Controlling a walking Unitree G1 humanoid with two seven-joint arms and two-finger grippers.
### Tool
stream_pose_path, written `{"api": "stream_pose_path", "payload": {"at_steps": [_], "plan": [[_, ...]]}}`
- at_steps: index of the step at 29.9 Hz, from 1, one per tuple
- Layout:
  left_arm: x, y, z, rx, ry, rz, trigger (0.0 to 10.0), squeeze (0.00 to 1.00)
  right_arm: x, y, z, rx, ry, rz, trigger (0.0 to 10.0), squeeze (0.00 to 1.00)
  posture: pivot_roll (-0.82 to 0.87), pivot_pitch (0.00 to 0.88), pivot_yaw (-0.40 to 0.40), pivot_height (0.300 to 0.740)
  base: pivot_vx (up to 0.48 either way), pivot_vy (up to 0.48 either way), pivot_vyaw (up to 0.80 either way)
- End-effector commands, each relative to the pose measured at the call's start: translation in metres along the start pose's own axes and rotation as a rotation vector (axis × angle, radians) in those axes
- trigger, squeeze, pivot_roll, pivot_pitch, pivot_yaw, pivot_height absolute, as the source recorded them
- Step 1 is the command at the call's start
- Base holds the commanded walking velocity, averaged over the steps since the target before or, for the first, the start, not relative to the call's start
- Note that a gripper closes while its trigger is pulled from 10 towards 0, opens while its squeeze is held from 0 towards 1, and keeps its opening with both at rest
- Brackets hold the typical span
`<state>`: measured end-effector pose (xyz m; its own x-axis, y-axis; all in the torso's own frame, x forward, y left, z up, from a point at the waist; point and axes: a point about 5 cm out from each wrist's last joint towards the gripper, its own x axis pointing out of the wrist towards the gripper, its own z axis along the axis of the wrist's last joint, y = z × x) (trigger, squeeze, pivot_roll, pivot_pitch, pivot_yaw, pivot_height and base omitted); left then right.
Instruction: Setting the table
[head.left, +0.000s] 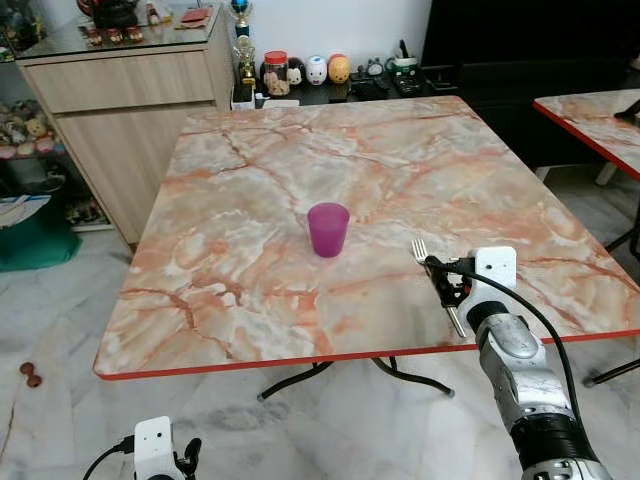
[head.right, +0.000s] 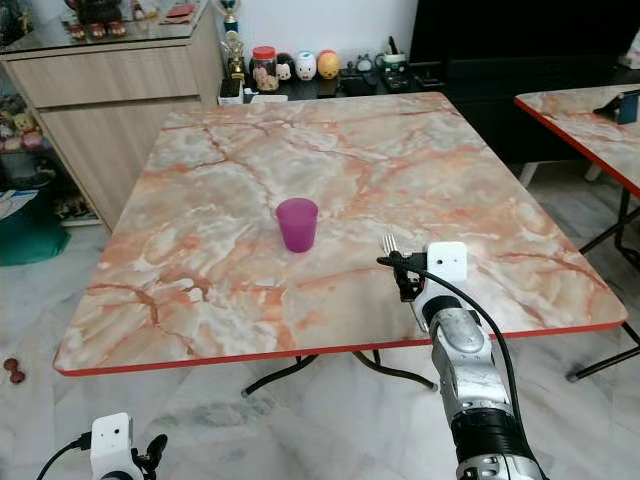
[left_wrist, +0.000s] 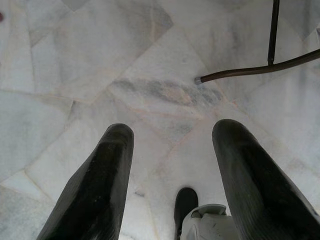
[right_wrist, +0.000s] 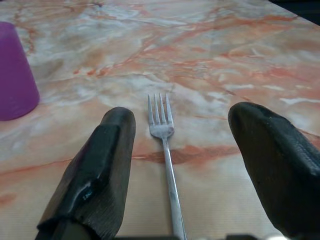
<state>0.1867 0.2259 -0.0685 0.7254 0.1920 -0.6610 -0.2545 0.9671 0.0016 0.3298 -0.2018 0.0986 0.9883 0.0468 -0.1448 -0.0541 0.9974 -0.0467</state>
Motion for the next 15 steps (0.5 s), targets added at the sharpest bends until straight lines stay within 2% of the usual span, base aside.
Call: {"api": "stream_pose_path", "payload": {"at_steps": [1, 15], "plan": [[-0.0017, 0.0033, -0.0055, 0.007, 0.025, 0.007, 10.0, 0.00, 0.0015, 0.0025, 0.0032, -0.006, -0.021, 0.010, 10.0, 0.00, -0.09, 0.000, 0.031, 0.707, 0.000, 0.000, 0.00], [-0.0018, 0.0032, -0.0060, 0.013, 0.029, 0.001, 10.0, 0.00, 0.0012, 0.0056, 0.0032, -0.019, -0.038, 0.025, 10.0, 0.00, -0.09, 0.000, 0.032, 0.707, 0.000, 0.000, 0.00]]}}
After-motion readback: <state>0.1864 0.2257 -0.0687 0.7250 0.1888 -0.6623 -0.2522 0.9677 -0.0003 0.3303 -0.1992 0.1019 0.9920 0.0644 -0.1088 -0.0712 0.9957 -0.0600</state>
